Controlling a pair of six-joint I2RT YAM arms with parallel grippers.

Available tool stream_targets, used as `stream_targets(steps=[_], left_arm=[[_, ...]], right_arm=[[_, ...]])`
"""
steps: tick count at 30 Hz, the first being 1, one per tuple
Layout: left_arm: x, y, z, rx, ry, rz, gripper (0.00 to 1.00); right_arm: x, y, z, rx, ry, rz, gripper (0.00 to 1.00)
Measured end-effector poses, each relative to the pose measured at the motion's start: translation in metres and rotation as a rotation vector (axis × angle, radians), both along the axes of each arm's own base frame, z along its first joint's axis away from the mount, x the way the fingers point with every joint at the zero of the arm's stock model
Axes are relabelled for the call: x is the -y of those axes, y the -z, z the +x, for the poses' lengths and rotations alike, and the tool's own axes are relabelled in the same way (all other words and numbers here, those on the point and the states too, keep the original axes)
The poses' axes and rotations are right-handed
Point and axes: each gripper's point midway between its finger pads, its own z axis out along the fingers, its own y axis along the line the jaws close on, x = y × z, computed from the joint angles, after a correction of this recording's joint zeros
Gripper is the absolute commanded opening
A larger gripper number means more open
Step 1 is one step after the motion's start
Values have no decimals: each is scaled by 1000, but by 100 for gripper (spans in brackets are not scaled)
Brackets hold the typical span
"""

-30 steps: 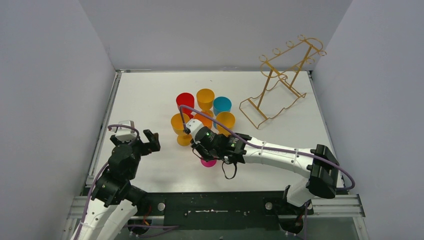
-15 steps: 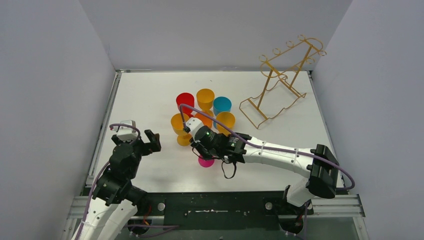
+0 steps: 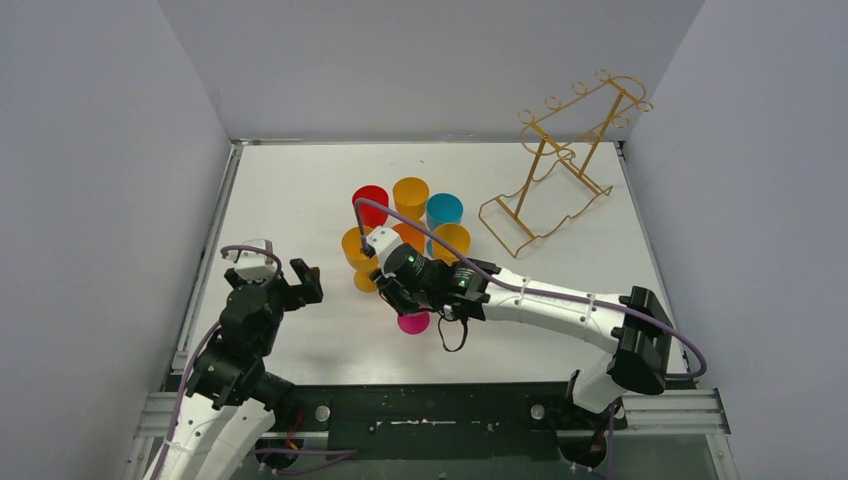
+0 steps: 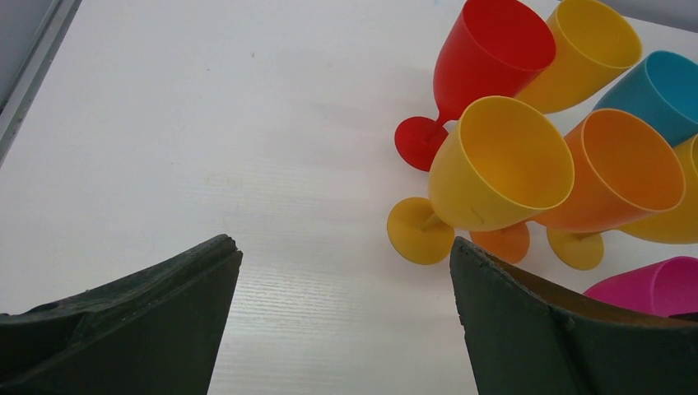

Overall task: Take the wine glass off the wine glass rack
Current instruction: Place the wine glass at the center of the board, then reset both arms

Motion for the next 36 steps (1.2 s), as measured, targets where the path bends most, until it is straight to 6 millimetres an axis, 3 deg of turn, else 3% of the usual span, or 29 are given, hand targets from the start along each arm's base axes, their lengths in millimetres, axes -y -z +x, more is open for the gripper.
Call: stream_targets(steps=[1,4,6,10,14,17,20,24,30,32,36], left_arm=[[0,0,0,0,0,0,97],[0,0,0,-1,3,0,97],[1,0,0,-2,3,-1,97],[0,1,1,-6,1,0,97],[1,3,1,-12,4,1,97],[0,4,2,-19,1,3,97],[1,5,3,-22,2,3,97],[1,4,3,-21,7,2,97],[6,13,7,-57,28,20,97],[8,18,10,-78,41,33,97],[12,30,18,-142,49,65,97]], right_arm=[[-1,-2,0,1,0,3,46],[-4,-11,2,10,1,23,51],[-4,-19,2,21,0,43,61],[6,-49,7,82,31,96,73],[37,-105,25,196,150,201,75],[70,-144,51,243,278,298,75],[108,-162,76,256,410,355,75],[153,-149,87,230,553,374,76],[199,-88,70,171,680,272,82],[223,-73,70,180,751,235,83],[276,-69,81,219,911,219,86]])
